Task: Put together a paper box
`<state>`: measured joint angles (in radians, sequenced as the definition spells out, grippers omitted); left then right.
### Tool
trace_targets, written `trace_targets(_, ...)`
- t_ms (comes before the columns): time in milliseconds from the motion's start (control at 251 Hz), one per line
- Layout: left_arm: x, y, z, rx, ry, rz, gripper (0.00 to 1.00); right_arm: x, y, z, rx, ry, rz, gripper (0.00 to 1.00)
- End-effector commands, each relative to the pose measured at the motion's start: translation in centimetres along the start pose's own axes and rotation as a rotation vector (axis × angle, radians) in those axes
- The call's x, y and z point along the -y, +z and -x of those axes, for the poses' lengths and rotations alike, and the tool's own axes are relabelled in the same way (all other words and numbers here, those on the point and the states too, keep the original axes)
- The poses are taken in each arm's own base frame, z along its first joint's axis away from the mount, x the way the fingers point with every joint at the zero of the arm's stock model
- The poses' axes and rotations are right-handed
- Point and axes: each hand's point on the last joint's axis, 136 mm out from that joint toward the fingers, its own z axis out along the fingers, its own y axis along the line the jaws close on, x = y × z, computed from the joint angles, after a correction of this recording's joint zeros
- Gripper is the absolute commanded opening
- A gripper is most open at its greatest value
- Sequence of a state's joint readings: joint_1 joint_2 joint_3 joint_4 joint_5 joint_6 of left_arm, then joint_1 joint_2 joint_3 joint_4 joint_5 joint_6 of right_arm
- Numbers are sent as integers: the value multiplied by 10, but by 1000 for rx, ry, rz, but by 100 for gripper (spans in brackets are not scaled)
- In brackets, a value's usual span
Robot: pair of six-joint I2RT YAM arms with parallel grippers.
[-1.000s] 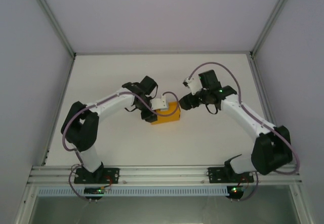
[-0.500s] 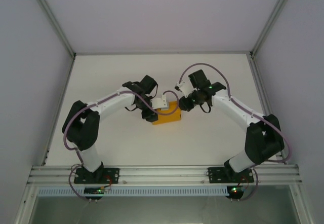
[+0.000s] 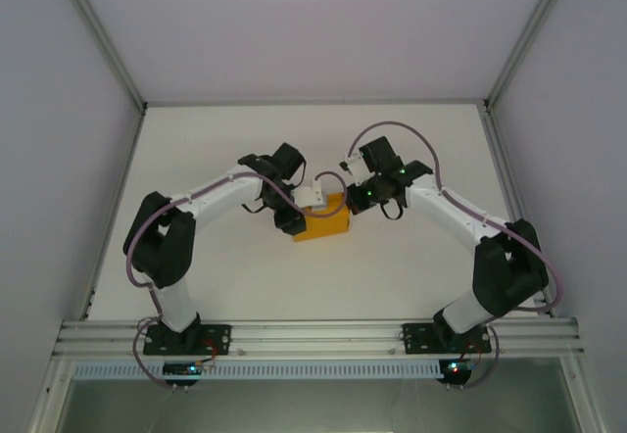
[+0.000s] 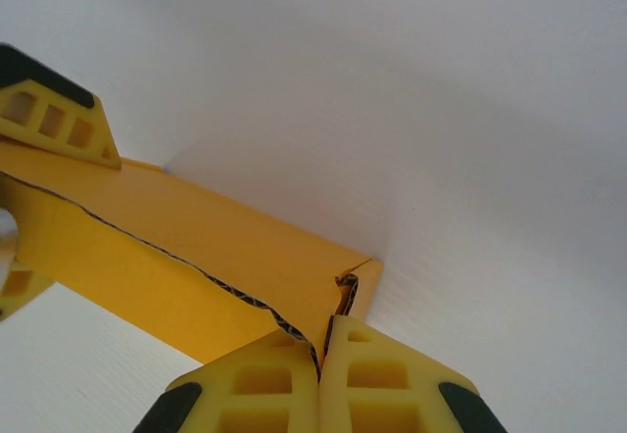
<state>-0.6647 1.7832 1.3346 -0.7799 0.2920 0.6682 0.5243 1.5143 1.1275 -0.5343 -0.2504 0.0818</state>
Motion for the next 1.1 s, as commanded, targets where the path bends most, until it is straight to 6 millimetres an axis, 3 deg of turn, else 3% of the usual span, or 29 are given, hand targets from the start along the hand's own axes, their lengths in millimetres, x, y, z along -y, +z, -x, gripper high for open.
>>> trace_targets(0, 0, 11, 1, -8, -12, -24, 47, -18, 4, -5, 23, 148, 85, 0)
trace_targets(108, -1, 11, 2, -4, -11, -22, 48, -13, 10, -5, 58, 129, 69, 0)
trace_targets(383, -2, 10, 4, -1, -18, -19, 51, 5, 30, -37, 96, 11, -6, 0)
trace_targets(619, -2, 8, 5, -5, -16, -20, 51, 20, 23, -45, 50, -33, -110, 0)
trace_targets(854, -2, 9, 4, -11, -26, -29, 52, 25, 15, -21, 92, -57, -172, 0)
trace_targets(1098, -1, 9, 6, 0, -19, -31, 55, 22, 11, -8, 126, -81, -216, 0)
